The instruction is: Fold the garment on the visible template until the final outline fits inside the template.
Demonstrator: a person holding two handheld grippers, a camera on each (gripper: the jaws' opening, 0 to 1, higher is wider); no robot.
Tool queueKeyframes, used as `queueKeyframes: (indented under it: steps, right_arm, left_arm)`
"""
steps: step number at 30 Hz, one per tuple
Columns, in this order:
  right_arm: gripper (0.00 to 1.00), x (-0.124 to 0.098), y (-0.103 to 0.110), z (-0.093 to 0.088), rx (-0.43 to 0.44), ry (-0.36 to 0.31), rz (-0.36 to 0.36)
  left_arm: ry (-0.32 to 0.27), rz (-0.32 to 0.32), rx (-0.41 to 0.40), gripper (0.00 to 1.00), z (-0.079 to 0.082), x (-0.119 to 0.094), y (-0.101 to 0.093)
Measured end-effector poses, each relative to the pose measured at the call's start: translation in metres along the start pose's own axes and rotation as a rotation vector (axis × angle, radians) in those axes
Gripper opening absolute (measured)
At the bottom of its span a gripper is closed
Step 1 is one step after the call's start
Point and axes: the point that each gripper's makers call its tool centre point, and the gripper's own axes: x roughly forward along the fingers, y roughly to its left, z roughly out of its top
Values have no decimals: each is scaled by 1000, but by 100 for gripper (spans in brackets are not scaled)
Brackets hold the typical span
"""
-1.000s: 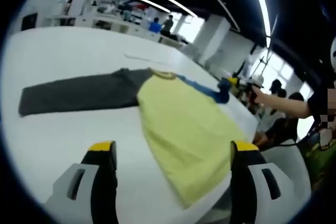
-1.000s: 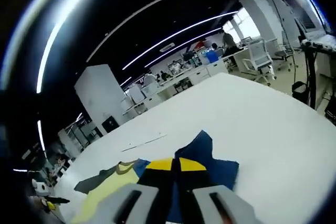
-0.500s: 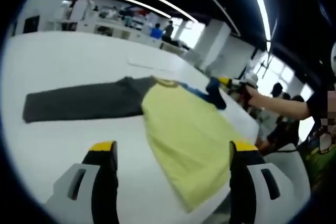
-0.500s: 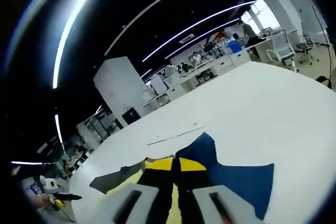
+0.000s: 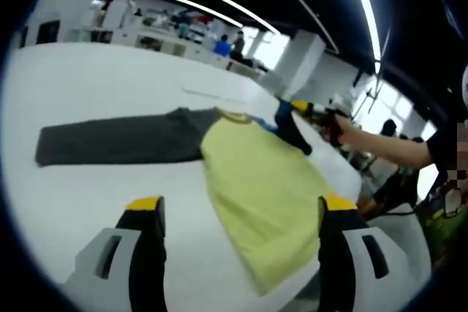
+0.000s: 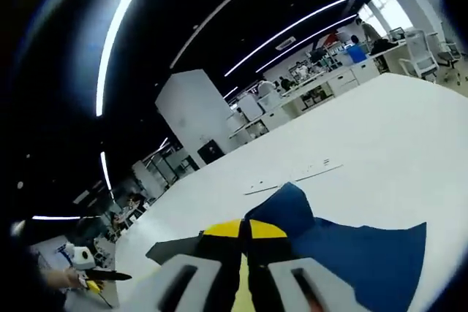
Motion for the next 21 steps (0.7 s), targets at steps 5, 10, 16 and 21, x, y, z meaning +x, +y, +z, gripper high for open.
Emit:
queueKeyframes:
  steps: [5, 10, 16, 21]
  right_arm:
    - [0, 23, 21, -6, -18, 7, 34]
    - [0, 43, 43, -10, 0, 10, 85]
    - [0, 60, 64, -16, -16, 34, 119]
    - [0, 75, 82, -32, -26, 76, 148]
  left_arm:
    - [-13, 2, -17, 81, 3, 0, 4]
    - [-3, -3, -8, 81, 3, 0, 3]
    - [-1, 3, -13, 80, 4, -1, 5]
    - [3, -3, -18, 80, 2, 0, 2]
